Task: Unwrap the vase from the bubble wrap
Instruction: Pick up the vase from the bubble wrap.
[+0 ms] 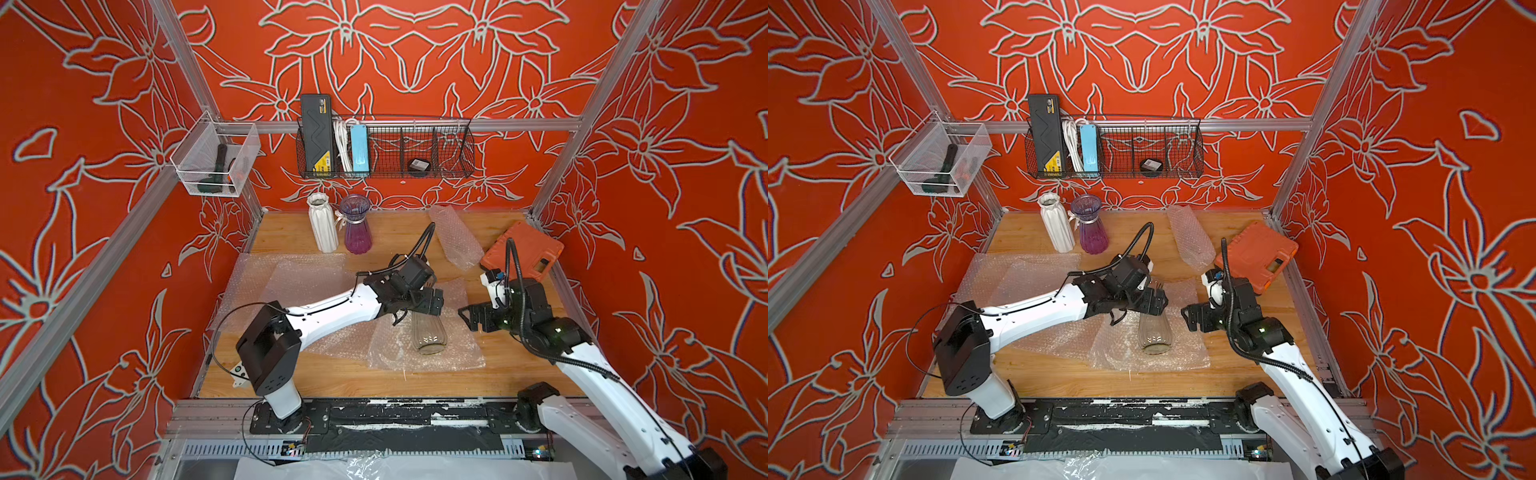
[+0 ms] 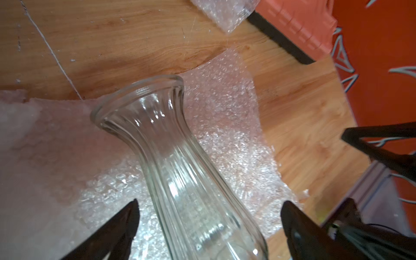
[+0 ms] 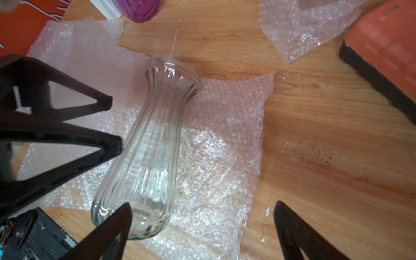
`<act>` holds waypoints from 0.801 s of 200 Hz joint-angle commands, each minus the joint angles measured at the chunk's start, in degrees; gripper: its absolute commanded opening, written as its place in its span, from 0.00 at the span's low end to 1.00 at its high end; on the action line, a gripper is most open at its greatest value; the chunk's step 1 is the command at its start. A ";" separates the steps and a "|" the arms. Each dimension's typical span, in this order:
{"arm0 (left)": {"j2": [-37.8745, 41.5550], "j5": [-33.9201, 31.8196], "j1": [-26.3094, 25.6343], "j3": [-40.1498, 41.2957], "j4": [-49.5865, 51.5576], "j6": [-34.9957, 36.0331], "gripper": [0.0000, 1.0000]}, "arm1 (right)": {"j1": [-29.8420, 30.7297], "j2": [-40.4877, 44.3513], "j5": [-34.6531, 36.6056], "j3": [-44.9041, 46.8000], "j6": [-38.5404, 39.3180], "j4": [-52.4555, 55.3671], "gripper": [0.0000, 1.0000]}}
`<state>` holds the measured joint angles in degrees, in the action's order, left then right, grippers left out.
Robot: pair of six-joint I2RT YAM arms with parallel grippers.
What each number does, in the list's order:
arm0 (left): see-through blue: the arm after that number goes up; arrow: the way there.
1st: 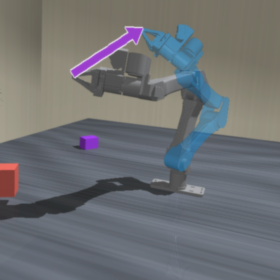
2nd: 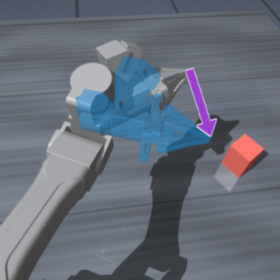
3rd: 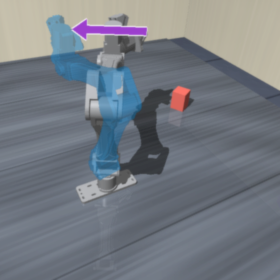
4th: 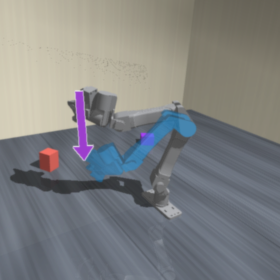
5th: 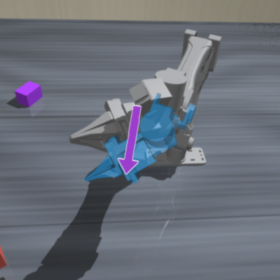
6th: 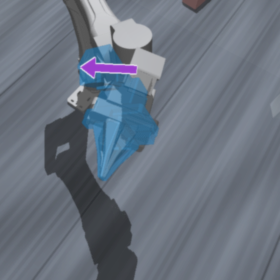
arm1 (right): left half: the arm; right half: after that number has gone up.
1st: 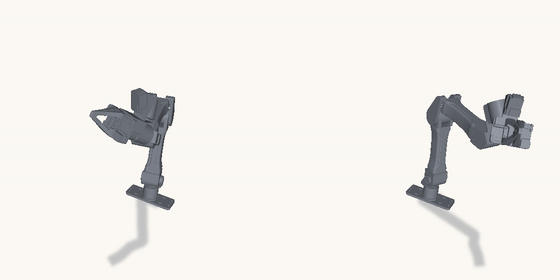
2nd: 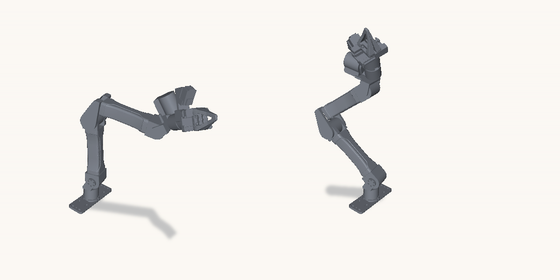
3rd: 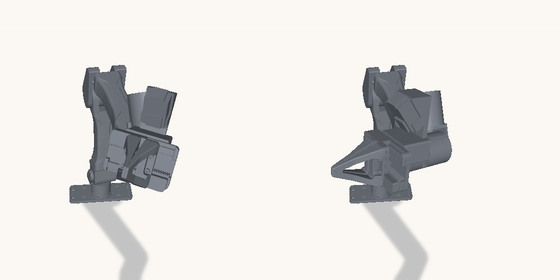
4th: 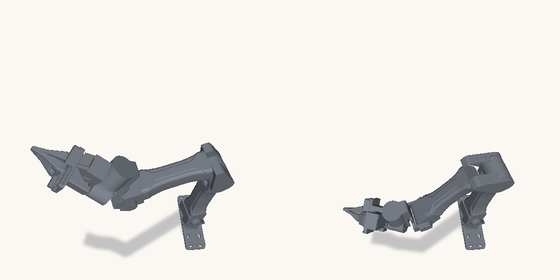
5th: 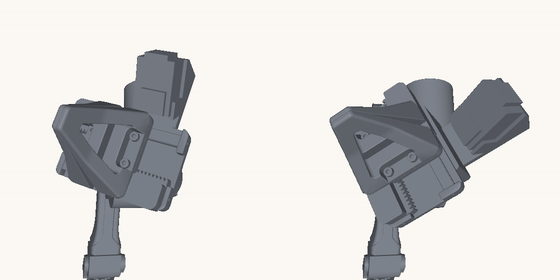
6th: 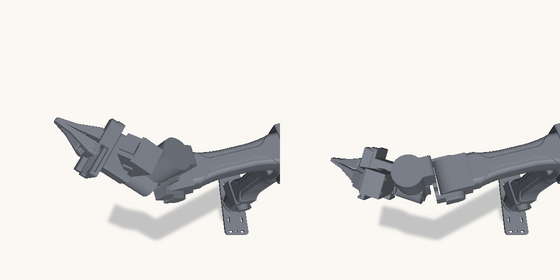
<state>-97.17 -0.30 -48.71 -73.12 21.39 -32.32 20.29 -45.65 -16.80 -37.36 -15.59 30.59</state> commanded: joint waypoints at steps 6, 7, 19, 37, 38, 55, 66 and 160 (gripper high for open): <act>-2.54 -3.04 1.52 -1.69 1.08 -2.28 1.00 | -0.15 2.44 -0.71 0.66 0.08 -1.63 0.98; -2.65 -3.04 1.56 -1.73 1.10 -2.34 1.00 | -0.16 2.47 -0.79 0.68 0.06 -1.65 0.98; -4.28 -3.48 2.12 -2.44 1.04 -2.93 0.99 | -0.17 2.79 -1.64 0.93 -0.30 -2.26 0.98; -7.02 -2.39 2.78 -4.53 1.24 -3.39 0.98 | -0.17 2.80 -2.84 1.39 -0.65 -3.05 0.98; -7.27 -2.36 2.72 -4.68 1.26 -3.38 0.98 | -0.17 2.82 -2.87 1.40 -0.66 -3.11 0.98; -10.32 -2.81 2.81 -8.26 2.87 -2.82 0.97 | -0.17 2.76 -2.98 1.77 -0.66 -3.57 0.98; -12.45 -3.30 2.83 -10.50 4.56 -2.35 0.97 | -0.17 2.93 -2.88 2.10 -0.66 -3.90 0.98; -21.20 -4.37 2.44 -17.44 9.26 -2.55 0.92 | -0.26 4.15 -1.99 2.89 0.87 -5.24 0.98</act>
<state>-115.31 -3.88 -45.82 -89.01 28.12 -34.61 20.27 -41.93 -18.63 -34.76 -15.75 26.50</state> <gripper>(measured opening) 0.930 0.983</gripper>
